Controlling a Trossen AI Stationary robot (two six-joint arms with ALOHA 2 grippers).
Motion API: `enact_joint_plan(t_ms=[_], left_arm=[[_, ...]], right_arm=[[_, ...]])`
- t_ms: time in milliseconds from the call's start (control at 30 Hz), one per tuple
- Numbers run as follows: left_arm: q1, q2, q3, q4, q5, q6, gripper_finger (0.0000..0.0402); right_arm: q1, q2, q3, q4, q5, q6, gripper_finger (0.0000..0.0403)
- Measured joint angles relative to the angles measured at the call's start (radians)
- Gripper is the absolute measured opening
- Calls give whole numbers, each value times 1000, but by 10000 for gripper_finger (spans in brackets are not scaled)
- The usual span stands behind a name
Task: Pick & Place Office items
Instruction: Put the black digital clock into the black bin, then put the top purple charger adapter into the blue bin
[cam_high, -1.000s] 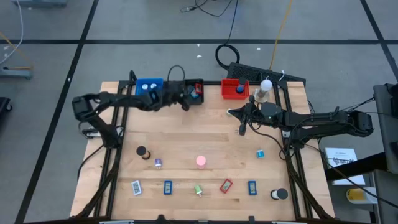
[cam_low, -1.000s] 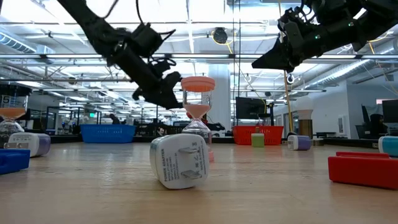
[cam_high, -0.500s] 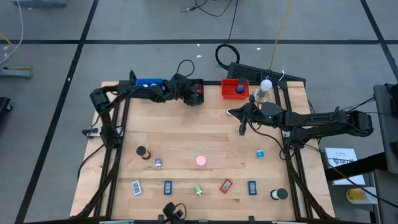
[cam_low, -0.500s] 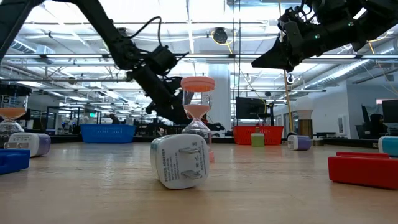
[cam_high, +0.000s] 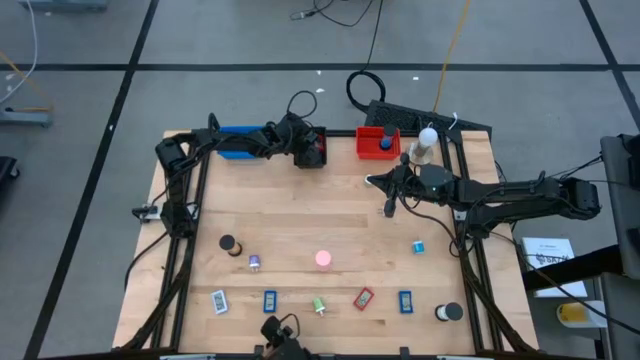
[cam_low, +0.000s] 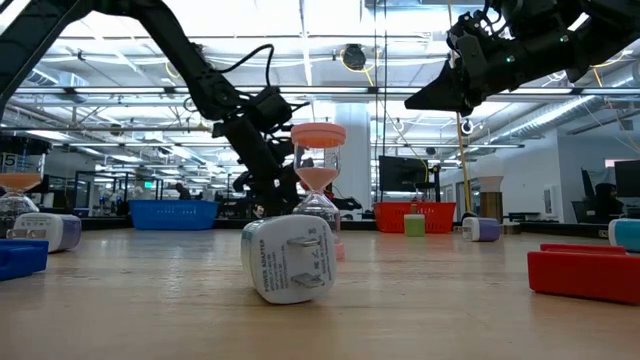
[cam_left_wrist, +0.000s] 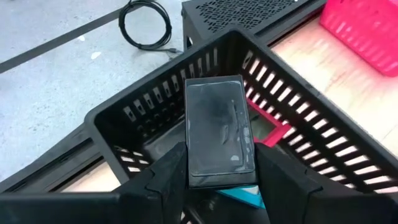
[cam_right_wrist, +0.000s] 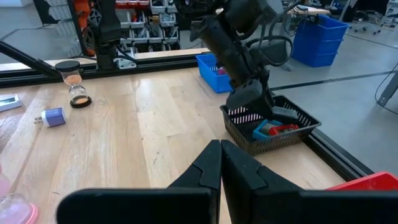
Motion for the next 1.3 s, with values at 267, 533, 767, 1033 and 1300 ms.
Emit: enact_joint_plan(t_ms=[267, 533, 767, 1033, 1300], left_arm=[[-3, -1, 0, -4, -1, -7, 222], [-5, -88, -1, -65, -1, 9, 262], [-88, -305, -167, 12, 10, 133, 142], [-225, -518, -515, 415, 205, 138, 10], [-364, -577, -629, 491, 250, 245, 5]], right_arm=[[0, 0, 0, 0, 0, 0, 1], [0, 0, 0, -2, 0, -2, 1], [0, 0, 0, 7, 0, -38, 1], [0, 2, 0, 66, 0, 2, 1], [0, 44, -1, 31, -13, 89, 4]])
